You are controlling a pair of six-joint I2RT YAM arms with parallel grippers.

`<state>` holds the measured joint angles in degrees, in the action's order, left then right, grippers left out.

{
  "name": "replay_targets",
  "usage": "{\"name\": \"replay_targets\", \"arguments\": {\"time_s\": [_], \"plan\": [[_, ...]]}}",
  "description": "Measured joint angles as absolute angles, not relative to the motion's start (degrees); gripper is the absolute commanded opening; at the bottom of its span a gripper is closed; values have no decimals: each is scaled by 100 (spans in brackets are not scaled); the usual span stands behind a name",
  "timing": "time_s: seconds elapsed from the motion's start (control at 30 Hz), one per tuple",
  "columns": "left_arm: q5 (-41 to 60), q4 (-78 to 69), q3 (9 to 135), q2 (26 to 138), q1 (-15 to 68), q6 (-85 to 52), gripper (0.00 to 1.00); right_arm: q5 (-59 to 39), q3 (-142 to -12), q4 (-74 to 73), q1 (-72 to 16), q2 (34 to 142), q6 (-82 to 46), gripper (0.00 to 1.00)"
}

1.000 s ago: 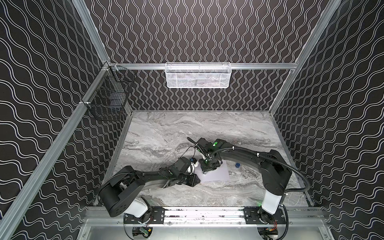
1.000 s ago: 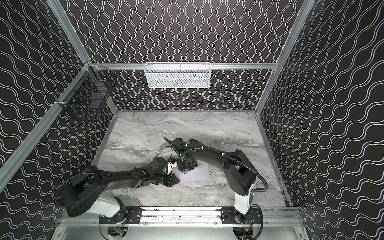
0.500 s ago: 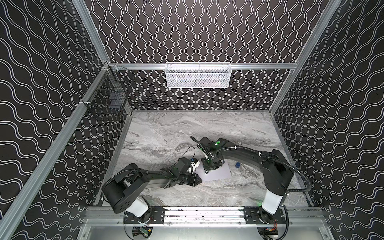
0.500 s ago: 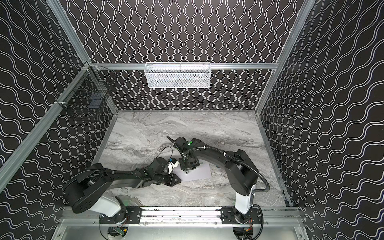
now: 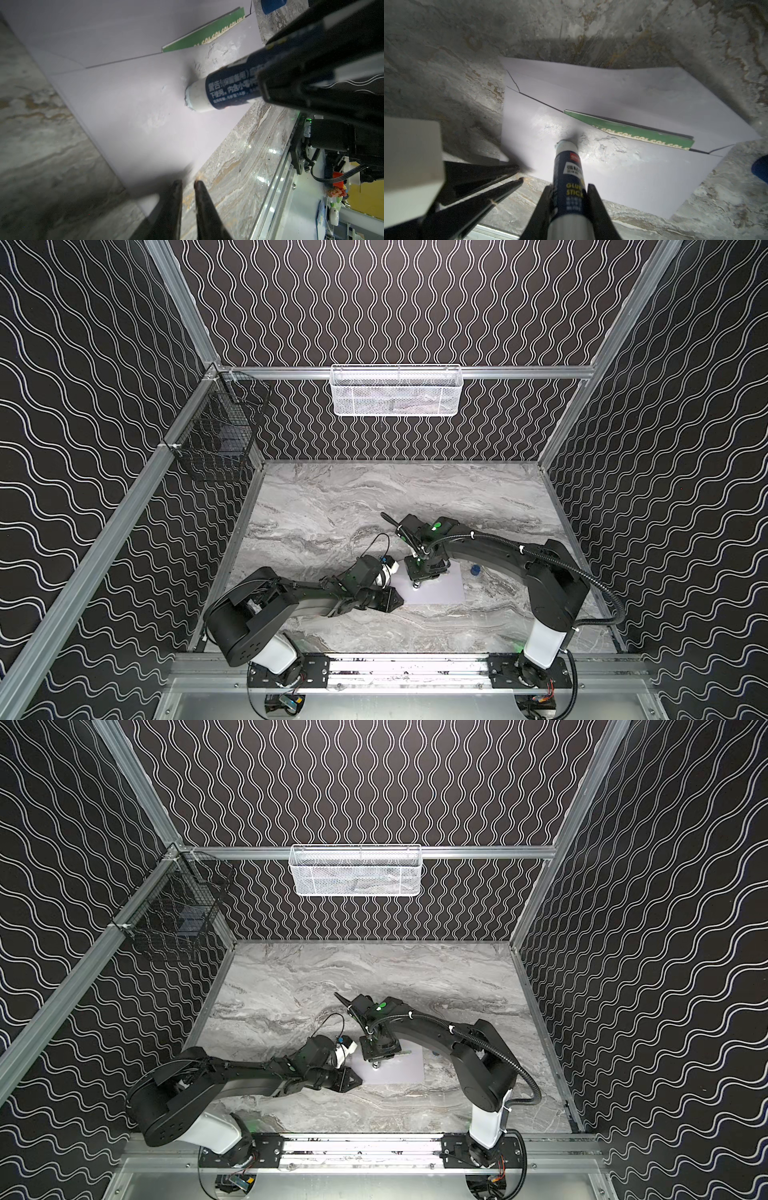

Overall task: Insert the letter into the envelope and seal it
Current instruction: 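Rub the glue stick across the envelope below the opening with the right gripper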

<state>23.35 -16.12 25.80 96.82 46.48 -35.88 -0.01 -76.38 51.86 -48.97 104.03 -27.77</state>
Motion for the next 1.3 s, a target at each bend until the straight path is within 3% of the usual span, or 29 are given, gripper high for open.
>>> {"name": "replay_targets", "arguments": {"time_s": [1.03,1.3], "plan": [[2355,-2023,2475,9762,4646,-3667,17,1588,-6497,5210,-4654,9625,-2926,0],[2373,-2010,2445,9719,4646,-3717,17,1964,-6554,5791,-4491,9498,-2801,0]]}}
